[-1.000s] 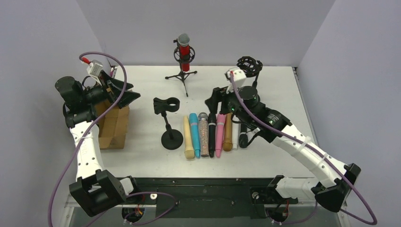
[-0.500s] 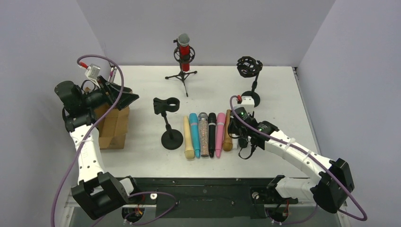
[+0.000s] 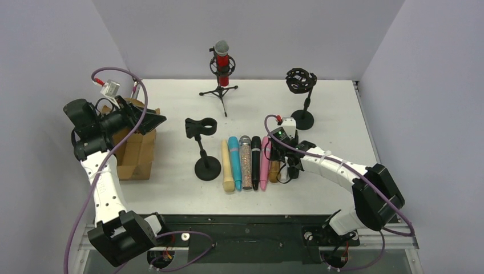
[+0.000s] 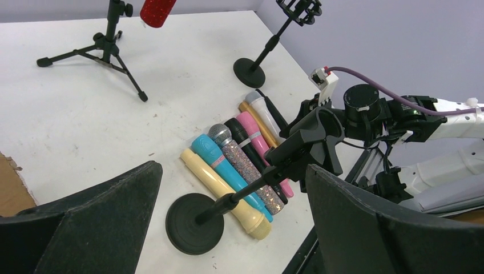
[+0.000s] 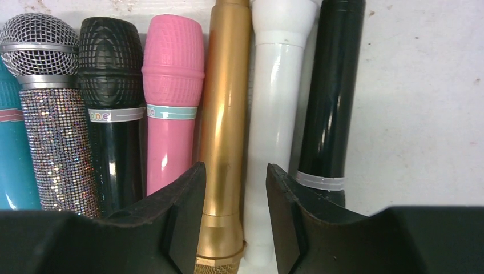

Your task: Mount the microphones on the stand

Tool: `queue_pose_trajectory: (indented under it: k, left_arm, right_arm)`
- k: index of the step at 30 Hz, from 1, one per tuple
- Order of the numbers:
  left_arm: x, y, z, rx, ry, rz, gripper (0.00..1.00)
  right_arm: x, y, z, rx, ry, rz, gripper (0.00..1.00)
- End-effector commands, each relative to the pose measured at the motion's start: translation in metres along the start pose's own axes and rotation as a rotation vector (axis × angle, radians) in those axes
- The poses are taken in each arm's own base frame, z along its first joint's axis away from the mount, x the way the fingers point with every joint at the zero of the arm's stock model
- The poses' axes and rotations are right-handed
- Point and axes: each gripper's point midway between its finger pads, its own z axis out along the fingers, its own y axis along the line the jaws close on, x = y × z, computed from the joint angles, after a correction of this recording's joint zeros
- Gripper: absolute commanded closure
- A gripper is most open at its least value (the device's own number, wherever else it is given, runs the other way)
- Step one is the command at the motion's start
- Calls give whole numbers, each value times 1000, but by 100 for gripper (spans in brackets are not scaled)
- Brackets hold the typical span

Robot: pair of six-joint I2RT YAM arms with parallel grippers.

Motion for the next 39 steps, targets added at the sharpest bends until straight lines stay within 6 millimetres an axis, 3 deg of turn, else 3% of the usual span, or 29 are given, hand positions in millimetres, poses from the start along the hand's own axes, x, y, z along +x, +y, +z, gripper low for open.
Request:
queue_pose_trajectory:
  k: [1,21,25,29,32,35,37,39]
  left_arm:
    - [-21,-10,-5,-28,-14,86,4]
    - [-42,-28,-7,-8,-47,161,4]
    - [-47,-36,-5,43,-61,159,4]
    - [-50,-52,-5,93,-58,215,4]
    - [-57,-67,-5,135,-65,305,4]
    - [-63,-85,-4,168,-73,392,4]
    - [-70,-98,-3,184,-90,470,4]
    - [-75,-111,-1,197,-118,569,4]
  right_arm:
    - [-5,14,10,-51,-35,44,60]
    - [49,25,35,-56,69,0,61]
    - [48,33,32,-73,56,2,74]
    - [21,41,5,-106,-10,9,86]
    - [-21,49,-34,-167,-95,38,92]
    - [-56,47,-80,-231,-175,69,100]
    - [-79,50,-111,-306,-233,91,100]
    - [-108,64,-151,-434,-291,107,100]
